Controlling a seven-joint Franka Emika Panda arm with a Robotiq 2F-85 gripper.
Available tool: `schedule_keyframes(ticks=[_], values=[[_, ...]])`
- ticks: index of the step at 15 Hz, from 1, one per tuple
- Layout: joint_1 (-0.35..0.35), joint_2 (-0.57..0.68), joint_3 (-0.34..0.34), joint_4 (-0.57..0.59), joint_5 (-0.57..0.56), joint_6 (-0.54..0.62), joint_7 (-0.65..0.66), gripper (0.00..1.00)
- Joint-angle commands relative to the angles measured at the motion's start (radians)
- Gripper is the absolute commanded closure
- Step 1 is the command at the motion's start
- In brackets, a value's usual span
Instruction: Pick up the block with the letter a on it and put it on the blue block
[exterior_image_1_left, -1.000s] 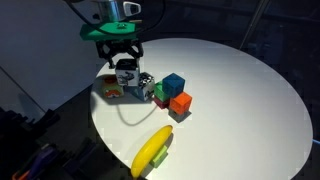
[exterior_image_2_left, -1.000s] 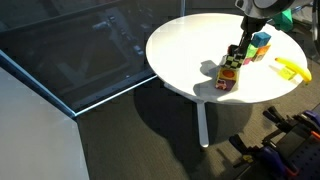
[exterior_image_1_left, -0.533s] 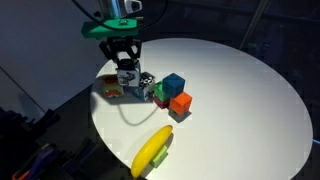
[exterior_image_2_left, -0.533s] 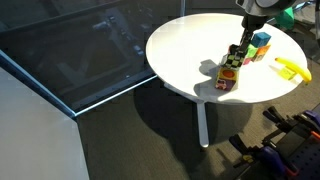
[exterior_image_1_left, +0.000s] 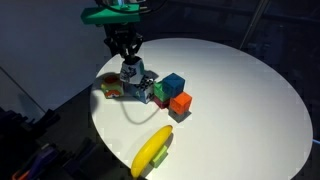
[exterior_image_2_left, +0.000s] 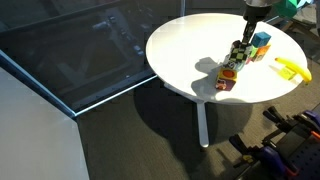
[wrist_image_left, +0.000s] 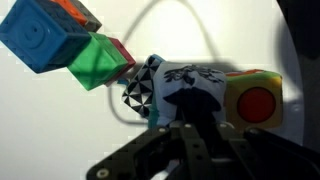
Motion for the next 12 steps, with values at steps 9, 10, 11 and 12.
schedule_keyframes(ticks=[9, 10, 11, 12], values=[[-0.003, -0.069, -0.024, 0.110, -0.009, -0.177, 0.249, 0.95], [-0.004, -0.069, -0.028, 0.120, -0.004, -0.181, 0.271, 0.95], [-0.005, -0.071, -0.033, 0.129, -0.004, -0.177, 0.299, 0.95], [-0.006, -0.071, -0.039, 0.140, -0.004, -0.180, 0.323, 0.95]])
